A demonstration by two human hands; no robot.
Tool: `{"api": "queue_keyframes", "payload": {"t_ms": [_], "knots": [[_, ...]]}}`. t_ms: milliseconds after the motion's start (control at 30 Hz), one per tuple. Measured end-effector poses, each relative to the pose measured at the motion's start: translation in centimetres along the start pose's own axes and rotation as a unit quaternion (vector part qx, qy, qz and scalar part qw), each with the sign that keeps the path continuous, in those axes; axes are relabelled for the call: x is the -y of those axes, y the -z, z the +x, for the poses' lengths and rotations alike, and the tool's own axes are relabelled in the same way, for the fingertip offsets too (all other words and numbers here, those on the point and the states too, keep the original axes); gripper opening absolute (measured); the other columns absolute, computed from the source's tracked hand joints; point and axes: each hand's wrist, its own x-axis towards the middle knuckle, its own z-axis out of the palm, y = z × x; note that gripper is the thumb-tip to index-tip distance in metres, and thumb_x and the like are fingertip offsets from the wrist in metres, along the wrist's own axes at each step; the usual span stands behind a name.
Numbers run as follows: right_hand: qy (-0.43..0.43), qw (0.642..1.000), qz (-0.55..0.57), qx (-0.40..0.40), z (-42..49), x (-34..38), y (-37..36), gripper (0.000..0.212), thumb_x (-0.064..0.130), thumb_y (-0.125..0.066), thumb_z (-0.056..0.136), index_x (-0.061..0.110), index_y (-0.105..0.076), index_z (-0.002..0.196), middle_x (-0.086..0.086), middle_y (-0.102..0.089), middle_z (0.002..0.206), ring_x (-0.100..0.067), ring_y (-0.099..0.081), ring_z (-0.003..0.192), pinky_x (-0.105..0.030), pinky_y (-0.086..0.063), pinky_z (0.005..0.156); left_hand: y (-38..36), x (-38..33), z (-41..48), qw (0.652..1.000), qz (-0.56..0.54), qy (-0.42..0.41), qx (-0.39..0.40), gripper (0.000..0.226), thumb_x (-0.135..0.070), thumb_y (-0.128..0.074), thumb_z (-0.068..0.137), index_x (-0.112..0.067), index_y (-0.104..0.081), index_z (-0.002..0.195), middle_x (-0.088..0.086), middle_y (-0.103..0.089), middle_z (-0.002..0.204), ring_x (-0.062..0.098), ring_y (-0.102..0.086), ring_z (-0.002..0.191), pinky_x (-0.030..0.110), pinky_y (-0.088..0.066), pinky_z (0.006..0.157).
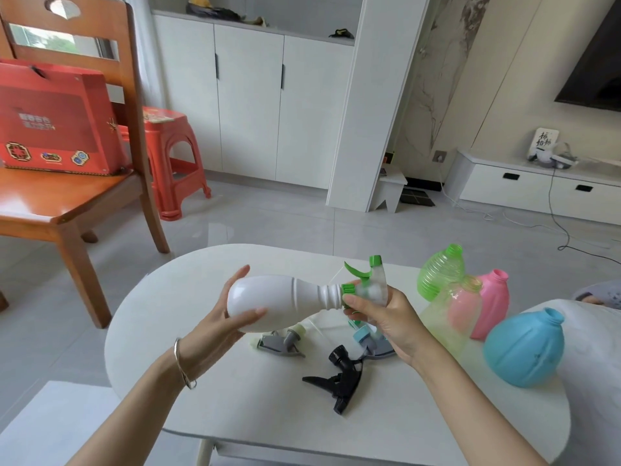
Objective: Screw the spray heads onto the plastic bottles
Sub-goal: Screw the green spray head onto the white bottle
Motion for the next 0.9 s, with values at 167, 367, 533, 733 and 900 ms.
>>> {"api": "queue_keyframes", "payload": {"t_ms": [167,367,533,733,900], "knots": [[-0.022,1.0,0.007,0.0,0.1,-0.1,-0.2,0.045,0.026,-0.082,0.053,0.007,-0.069,0.092,-0.003,-0.073,0.076,-0.016,-0.069,0.066,-0.022,-0.055,0.063,-0.5,0.1,0.1,0.992,0.103,0.035,-0.065,0.081,-0.065,-0.057,0.066,-0.032,-0.037,0.138,-0.006,-0.037,0.145,0.025,-0.047,0.125,0.029,-0.059,0.068],[-0.033,0.999,0.033,0.001,-0.1,0.1,0.0,0.041,0.025,-0.082,0.052,0.009,-0.07,0.087,-0.004,-0.073,0.074,-0.015,-0.068,0.064,-0.022,-0.055,0.061,0.0,-0.6,-0.3,0.995,0.06,0.074,0.016,0.073,-0.077,-0.054,0.068,-0.042,-0.045,0.132,-0.009,-0.057,0.133,0.019,-0.063,0.113,0.029,-0.054,0.086],[-0.046,0.998,0.049,-0.006,-0.1,0.2,0.3,0.033,0.023,-0.081,0.054,0.009,-0.071,0.082,-0.005,-0.071,0.072,-0.016,-0.068,0.063,-0.022,-0.055,0.062,0.2,-0.6,-0.2,0.996,0.084,-0.002,0.003,0.089,-0.063,-0.075,0.057,-0.045,-0.039,0.136,-0.012,-0.052,0.135,0.017,-0.062,0.114,0.028,-0.056,0.083],[-0.046,0.998,0.042,0.012,-0.3,0.2,-0.2,0.033,0.018,-0.079,0.058,0.007,-0.07,0.088,-0.004,-0.072,0.074,-0.015,-0.068,0.066,-0.021,-0.054,0.063,-0.3,-1.1,-0.6,0.994,0.065,0.083,0.004,0.064,-0.074,-0.043,0.072,-0.034,-0.054,0.122,0.003,-0.068,0.119,0.022,-0.067,0.107,0.032,-0.058,0.082],[-0.077,0.994,0.078,-0.019,-0.3,0.2,-0.1,0.029,0.019,-0.077,0.061,0.005,-0.07,0.085,-0.005,-0.07,0.071,-0.014,-0.067,0.061,-0.02,-0.055,0.059,0.0,-0.9,-0.5,0.995,0.095,-0.004,0.005,0.079,-0.075,-0.069,0.054,-0.047,-0.051,0.125,-0.005,-0.059,0.131,0.021,-0.064,0.112,0.027,-0.057,0.08]]}}
